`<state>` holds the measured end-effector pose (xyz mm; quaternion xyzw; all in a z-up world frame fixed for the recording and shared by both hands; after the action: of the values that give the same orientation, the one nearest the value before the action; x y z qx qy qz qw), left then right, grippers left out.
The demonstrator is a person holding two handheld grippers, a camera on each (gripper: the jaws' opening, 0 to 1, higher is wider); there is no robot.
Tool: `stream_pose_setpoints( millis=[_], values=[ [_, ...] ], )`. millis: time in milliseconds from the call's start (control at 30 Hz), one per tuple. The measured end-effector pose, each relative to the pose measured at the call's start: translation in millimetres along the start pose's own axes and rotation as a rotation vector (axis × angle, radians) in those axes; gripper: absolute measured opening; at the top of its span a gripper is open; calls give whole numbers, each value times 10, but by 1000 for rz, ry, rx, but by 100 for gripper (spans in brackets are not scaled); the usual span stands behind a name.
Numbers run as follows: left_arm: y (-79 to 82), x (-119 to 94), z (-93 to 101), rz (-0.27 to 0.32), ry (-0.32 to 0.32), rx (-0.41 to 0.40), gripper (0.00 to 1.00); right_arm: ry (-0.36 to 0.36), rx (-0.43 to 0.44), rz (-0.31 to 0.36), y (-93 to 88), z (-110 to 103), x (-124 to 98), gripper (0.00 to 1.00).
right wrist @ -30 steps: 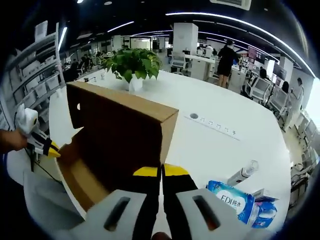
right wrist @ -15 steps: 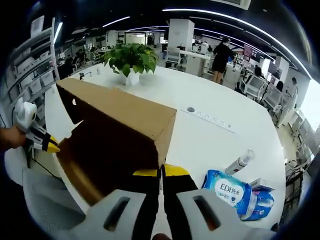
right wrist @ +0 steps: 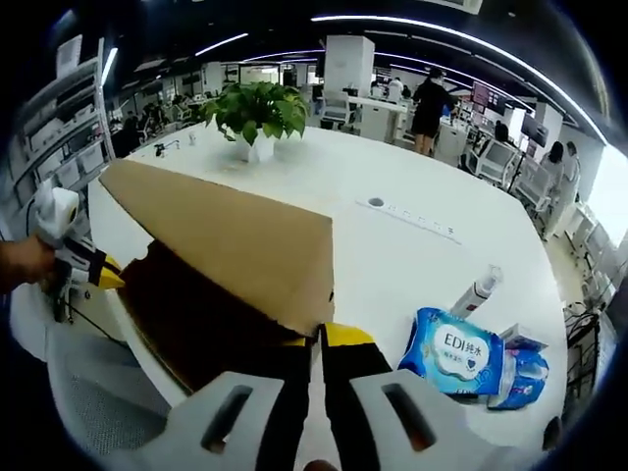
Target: Operate the shoe box by opening the lid, removing the specified soft item, and placing it in the target area until the item is outside and the box remains undamaged.
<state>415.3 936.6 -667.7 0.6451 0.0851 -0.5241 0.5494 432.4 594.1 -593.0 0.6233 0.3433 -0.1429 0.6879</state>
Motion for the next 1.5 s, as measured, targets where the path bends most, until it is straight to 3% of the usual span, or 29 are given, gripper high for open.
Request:
stream_pose_setpoints(
  millis=[433,800,1133,1500],
  values=[
    [-2,-8,13,-8,-5,15,8,16,16,-30,-290,-75,-3,5],
    [-13,-52,23,-9,-23,2,7,71,31,-89,-611,-239,1,1],
    [-48,-153,78,-12,-21,23,6,107,54,-101,-773,-369,-110,3],
    [-52,-241,203,11,-32,79,13,109,44,-114,-892,-427,-184,6]
  ],
)
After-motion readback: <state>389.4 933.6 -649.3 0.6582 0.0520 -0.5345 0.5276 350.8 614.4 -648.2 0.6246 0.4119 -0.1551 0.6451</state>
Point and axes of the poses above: the point that each gripper's makers call its tool centre point, and the gripper's own axes: x roughly forward along the fingers, z roughly to its right, y roughly out of its top, the point moved 7 cm from there along -x, roughly backward along the fingers, and after that the axes turned 3 degrees about x, right-handed, at the moved point
